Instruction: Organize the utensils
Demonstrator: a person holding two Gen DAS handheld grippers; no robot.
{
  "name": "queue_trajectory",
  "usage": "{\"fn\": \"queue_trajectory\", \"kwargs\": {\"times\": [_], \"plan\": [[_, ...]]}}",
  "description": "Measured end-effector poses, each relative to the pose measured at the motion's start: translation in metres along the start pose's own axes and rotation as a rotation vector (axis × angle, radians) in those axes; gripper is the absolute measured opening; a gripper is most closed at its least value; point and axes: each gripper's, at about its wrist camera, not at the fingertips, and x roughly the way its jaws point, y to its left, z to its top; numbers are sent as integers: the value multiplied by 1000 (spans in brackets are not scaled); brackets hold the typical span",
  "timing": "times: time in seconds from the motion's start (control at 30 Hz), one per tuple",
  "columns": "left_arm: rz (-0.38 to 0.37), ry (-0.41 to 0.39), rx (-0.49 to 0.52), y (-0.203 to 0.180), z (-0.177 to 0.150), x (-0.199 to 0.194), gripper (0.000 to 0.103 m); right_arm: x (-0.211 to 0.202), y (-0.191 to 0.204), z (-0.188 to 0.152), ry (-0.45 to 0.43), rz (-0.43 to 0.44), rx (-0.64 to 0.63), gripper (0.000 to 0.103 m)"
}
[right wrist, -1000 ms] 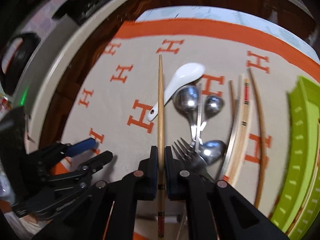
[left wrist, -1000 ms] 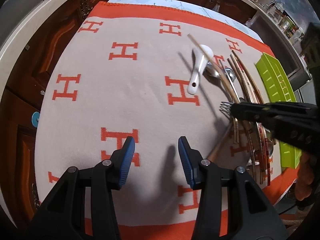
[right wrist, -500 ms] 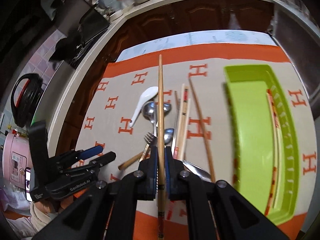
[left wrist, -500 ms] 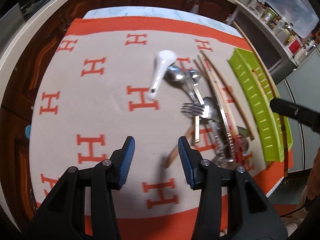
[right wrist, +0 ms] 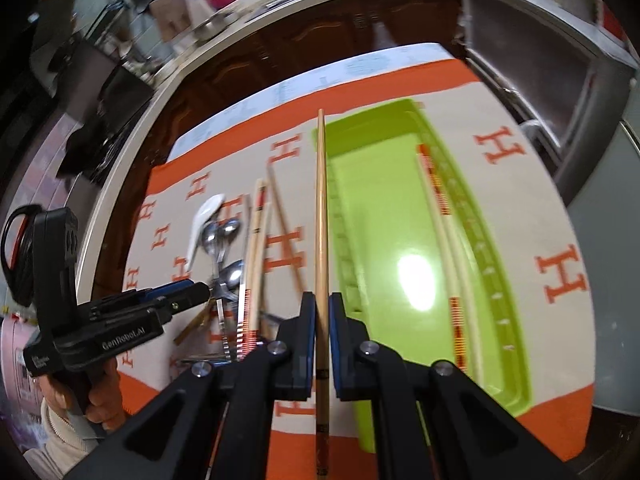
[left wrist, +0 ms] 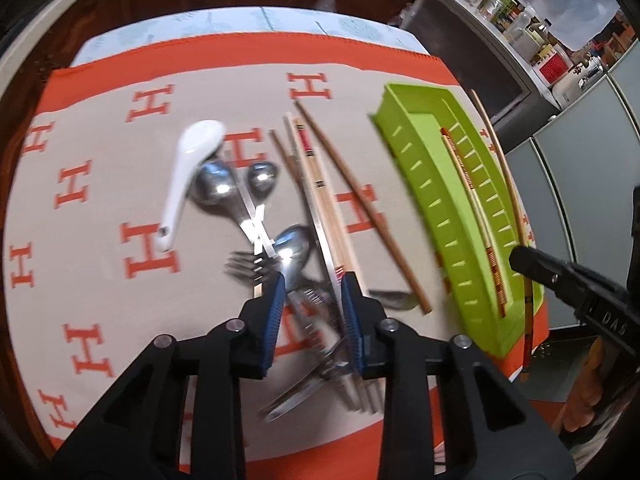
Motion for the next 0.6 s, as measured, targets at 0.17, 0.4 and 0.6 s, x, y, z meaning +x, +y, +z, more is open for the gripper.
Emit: {"fn": "queue_trajectory", "kwargs": {"times": [0.17, 0.4, 0.6], "plan": [[-40, 42, -11, -23, 24, 20, 23, -1, -23, 0, -15, -24, 47, 6], [14, 107, -24, -51, 53, 64, 23, -1, -37, 1, -30, -84, 48, 6], [48, 159, -77, -57, 62, 97, 23, 1, -40, 2, -47, -183, -27, 6]]}}
